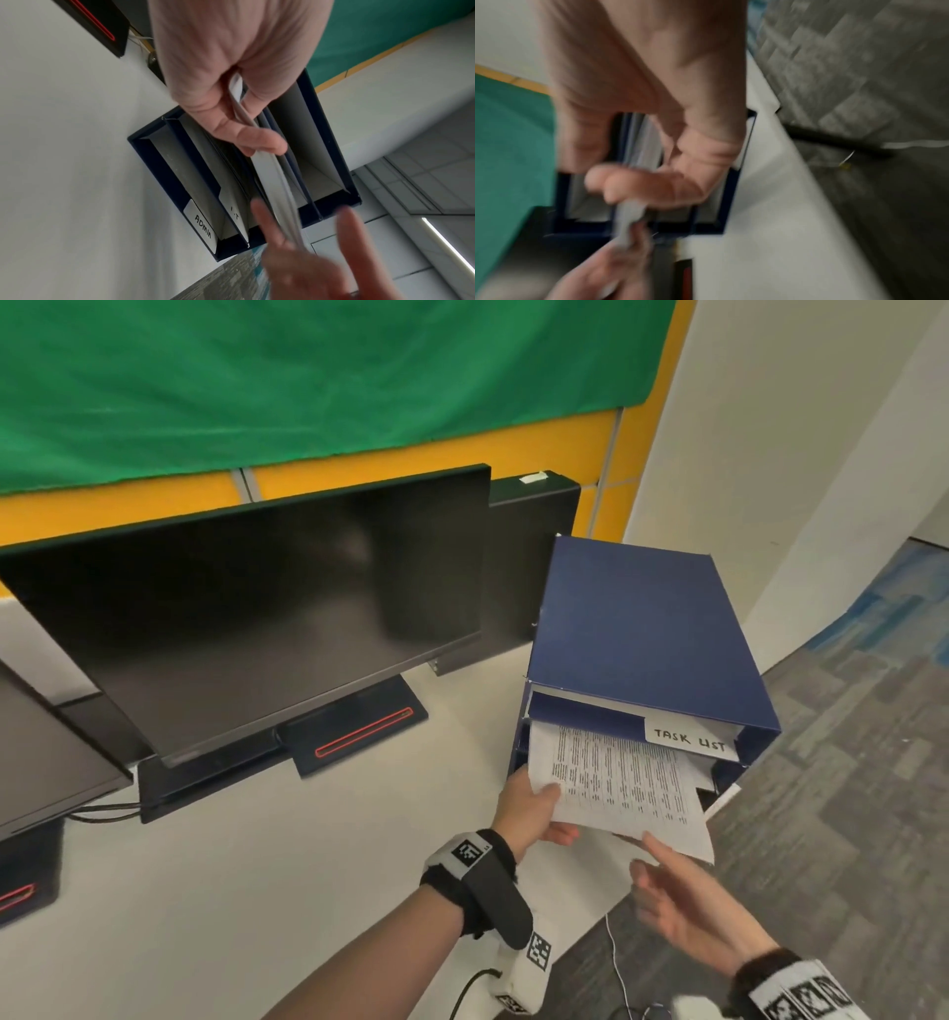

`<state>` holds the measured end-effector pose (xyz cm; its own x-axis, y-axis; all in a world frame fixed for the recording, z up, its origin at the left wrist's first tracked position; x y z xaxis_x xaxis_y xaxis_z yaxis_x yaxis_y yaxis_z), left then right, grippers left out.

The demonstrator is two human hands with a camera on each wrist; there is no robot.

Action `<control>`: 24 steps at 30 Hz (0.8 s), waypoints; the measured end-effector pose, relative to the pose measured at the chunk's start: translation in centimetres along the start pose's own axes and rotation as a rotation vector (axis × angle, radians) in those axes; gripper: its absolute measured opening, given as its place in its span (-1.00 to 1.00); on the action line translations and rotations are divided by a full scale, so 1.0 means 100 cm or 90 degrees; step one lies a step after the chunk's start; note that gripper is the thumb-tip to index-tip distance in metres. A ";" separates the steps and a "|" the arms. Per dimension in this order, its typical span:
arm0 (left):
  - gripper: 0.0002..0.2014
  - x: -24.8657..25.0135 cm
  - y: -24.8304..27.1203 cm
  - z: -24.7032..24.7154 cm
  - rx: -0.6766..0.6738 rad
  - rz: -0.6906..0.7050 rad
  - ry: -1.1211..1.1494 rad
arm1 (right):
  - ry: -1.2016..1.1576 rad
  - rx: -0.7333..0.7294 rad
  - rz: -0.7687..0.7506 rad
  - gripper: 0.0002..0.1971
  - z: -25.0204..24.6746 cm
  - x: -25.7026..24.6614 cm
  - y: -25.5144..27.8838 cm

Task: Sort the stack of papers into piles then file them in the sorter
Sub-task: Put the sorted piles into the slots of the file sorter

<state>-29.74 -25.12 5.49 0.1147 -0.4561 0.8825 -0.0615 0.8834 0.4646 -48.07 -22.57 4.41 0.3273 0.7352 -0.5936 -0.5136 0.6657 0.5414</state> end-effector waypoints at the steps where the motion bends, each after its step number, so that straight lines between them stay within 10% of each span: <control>1: -0.71 0.001 -0.001 0.001 -0.002 -0.002 0.000 | -0.014 0.032 -0.008 -0.60 0.005 -0.001 -0.007; 4: -0.72 0.004 0.001 -0.008 0.035 -0.009 0.005 | -0.117 0.171 -0.054 -0.88 0.009 -0.019 -0.032; 7: -0.65 0.002 0.006 -0.041 0.086 -0.012 0.008 | -0.167 0.195 -0.141 -0.64 0.016 -0.045 -0.058; 12: -0.76 -0.032 0.035 -0.129 0.202 0.031 0.016 | -0.235 0.105 -0.211 -0.61 0.039 -0.056 -0.092; 17: -0.82 -0.098 0.089 -0.247 0.480 0.031 -0.210 | 0.025 -0.006 -0.065 -0.71 0.085 0.002 -0.107; 24: -0.48 -0.212 0.248 -0.396 0.835 -0.489 -0.487 | 0.469 -0.203 0.155 -0.73 0.164 0.136 -0.143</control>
<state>5.54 10.73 -4.60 0.0611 -0.9939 0.0918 -0.9848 -0.0450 0.1679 -23.25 -20.03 -1.60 -0.3660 0.5085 -0.7794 -0.7391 0.3500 0.5755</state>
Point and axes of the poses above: each hand's wrist, its own y-axis away from the middle knuckle, its own z-axis out of the palm, x = y × z, the point moved 4 cm from there along -y, towards the middle knuckle, and after that the axes turned 4 degrees about -z, right-handed, at the moved point
